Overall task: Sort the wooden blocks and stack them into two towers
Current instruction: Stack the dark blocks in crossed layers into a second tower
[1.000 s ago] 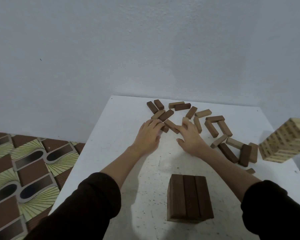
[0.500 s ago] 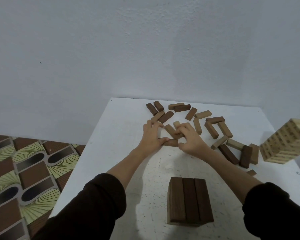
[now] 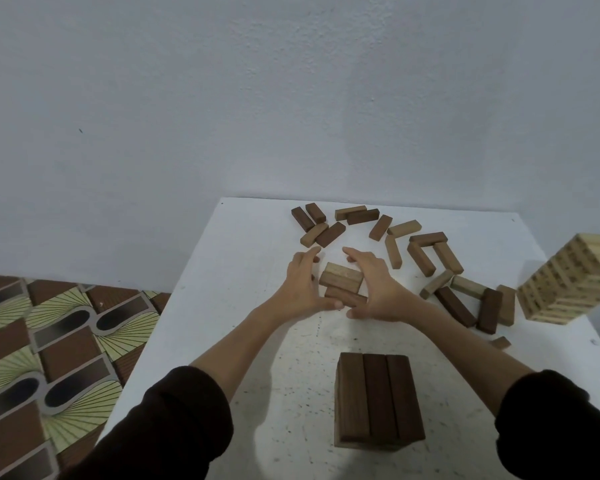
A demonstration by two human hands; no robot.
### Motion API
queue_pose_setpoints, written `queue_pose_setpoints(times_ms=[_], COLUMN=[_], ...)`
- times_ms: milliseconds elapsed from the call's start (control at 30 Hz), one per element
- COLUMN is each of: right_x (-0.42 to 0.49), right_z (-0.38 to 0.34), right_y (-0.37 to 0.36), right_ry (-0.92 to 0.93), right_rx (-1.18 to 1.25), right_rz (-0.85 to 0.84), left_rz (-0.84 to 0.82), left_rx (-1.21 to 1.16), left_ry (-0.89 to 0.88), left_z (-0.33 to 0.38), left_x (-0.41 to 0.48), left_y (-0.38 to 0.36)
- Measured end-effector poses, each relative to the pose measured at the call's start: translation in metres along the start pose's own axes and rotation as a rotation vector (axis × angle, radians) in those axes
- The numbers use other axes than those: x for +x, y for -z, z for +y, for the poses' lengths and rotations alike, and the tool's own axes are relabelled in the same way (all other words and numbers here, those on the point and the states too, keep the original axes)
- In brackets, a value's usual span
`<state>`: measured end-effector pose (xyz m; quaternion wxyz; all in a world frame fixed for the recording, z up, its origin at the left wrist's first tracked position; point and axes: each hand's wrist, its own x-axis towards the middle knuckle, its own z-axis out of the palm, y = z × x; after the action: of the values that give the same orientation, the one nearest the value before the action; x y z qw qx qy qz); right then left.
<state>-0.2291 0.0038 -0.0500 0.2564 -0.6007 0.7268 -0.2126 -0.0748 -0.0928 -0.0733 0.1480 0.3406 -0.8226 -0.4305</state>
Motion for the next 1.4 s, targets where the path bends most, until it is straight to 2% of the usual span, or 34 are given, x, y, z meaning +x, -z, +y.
queue_pose_setpoints(times_ms=[133,300,567,667,1000,1200,1400], right_x=[-0.002,-0.006,-0.009,-0.013,-0.073,-0.119,-0.158], right_z=[0.005,0.004,0.000,-0.003,-0.046,-0.067,-0.069], right_y=[0.003,0.003,0.005,0.009,0.055,0.055,0.038], right_ry=[-0.041,0.015,0.015,0.008,0.149,0.232,0.241], right_rx=[-0.096,-0.107,-0.100,-0.030,0.361,0.385,0.393], right_rz=[0.015,0.044,-0.004,-0.004,0.189,0.182,0.161], left_rz=[-0.096,-0.090,-0.123,-0.114,-0.016,-0.025,-0.063], left_rx=[0.079,0.125,0.075,0.035,-0.280,-0.334,-0.314], left_ry=[-0.046,-0.111,-0.078,-0.072,-0.209,-0.268,-0.239], left_z=[0.002,0.004,0.005,0.014,0.075,0.097,0.099], left_x=[0.004,0.006,0.002,-0.002,-0.056,-0.105,-0.143], left_y=[0.003,0.001,0.004,0.008,0.042,0.043,0.030])
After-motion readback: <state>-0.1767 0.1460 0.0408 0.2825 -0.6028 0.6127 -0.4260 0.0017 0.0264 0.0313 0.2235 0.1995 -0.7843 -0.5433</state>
